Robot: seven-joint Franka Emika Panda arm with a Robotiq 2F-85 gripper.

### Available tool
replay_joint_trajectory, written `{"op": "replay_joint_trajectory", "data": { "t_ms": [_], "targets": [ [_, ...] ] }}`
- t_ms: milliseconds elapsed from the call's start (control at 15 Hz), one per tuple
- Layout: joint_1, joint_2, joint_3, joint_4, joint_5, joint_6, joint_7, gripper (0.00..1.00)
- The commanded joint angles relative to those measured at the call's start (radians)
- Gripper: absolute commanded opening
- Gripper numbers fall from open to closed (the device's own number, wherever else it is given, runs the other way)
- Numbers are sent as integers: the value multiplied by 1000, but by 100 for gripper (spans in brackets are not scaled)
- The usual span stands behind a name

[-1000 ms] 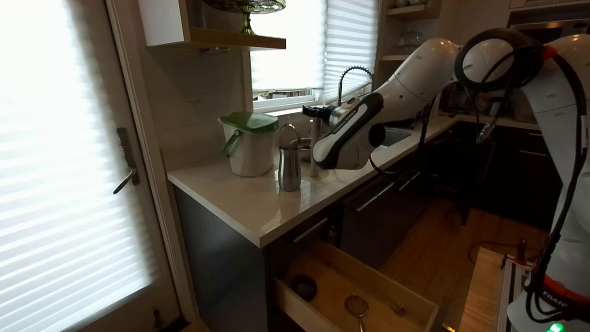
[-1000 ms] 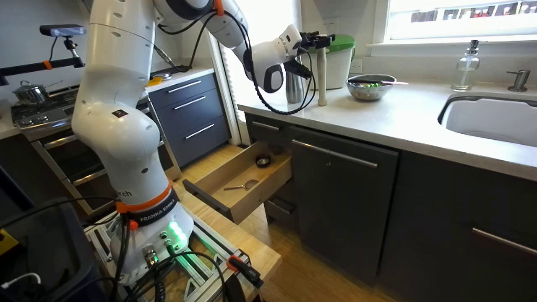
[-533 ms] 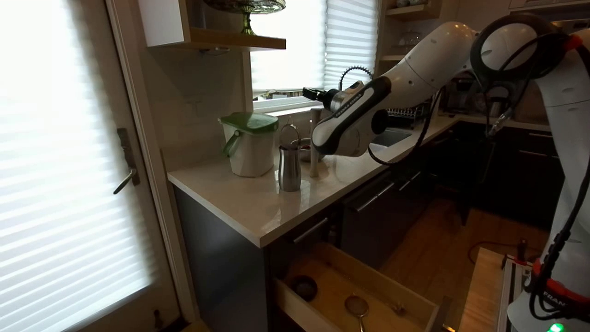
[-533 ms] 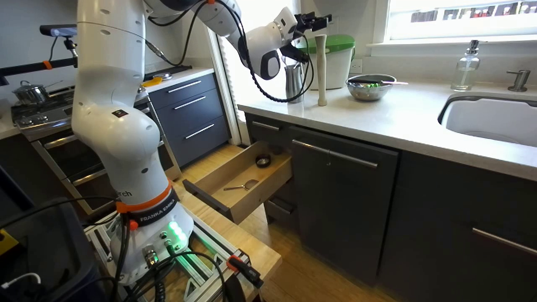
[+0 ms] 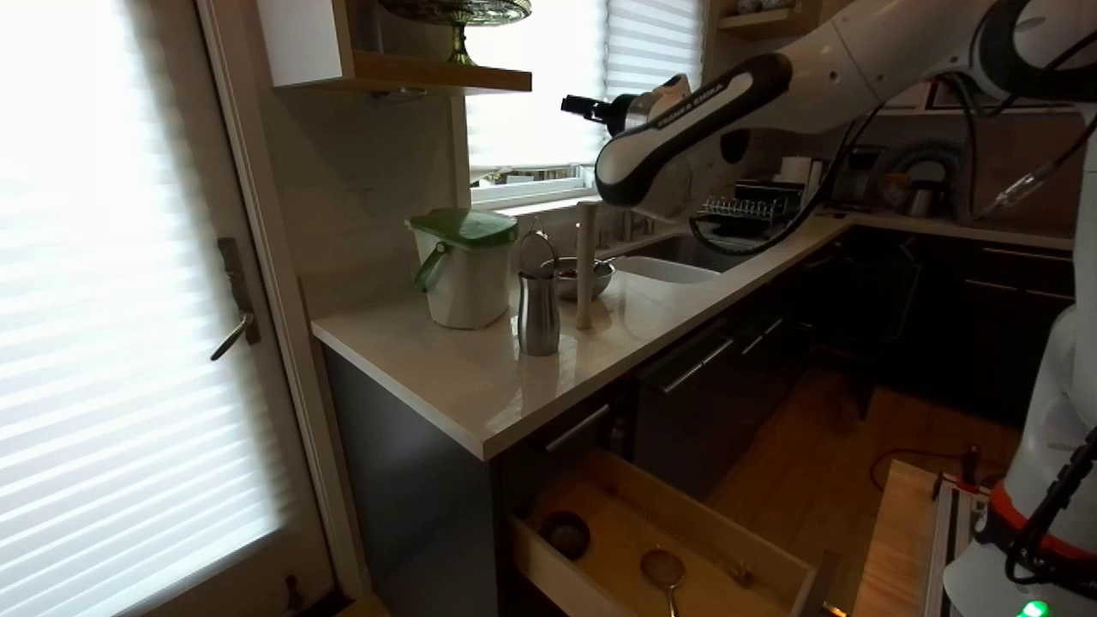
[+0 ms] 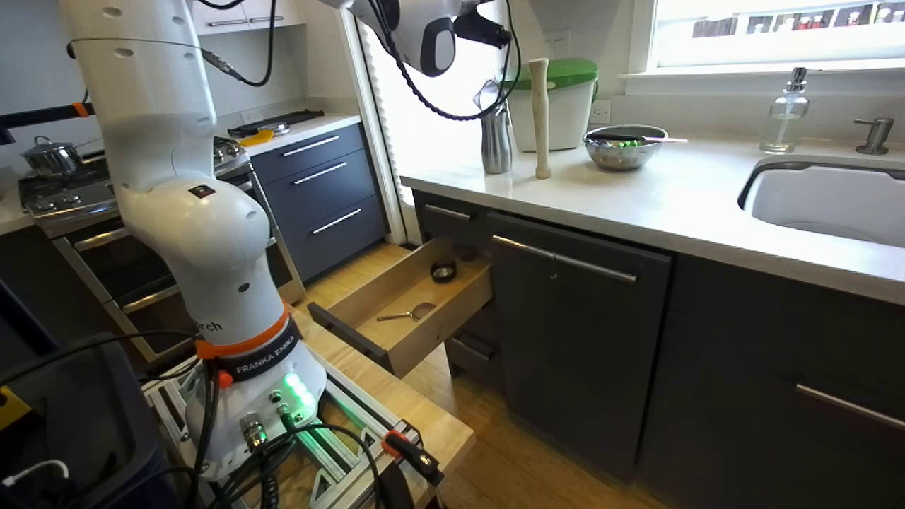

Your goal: Put the roller upright

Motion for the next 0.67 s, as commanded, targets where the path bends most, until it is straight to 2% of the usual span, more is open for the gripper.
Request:
{"op": "replay_joint_trajectory", "data": {
  "t_ms": [0,133,200,400,600],
  "targets": [
    [18,-220,-2,-98,48,-276,-163,100],
    [13,-304,-3,-121,136,-388,-341,100],
    [-20,-338,12,-144,168,-408,-420,100],
    [-158,-433,113,-218,297,-431,-666,100],
    [-320,-531,260,-318,475,-450,-910,100]
  ]
}}
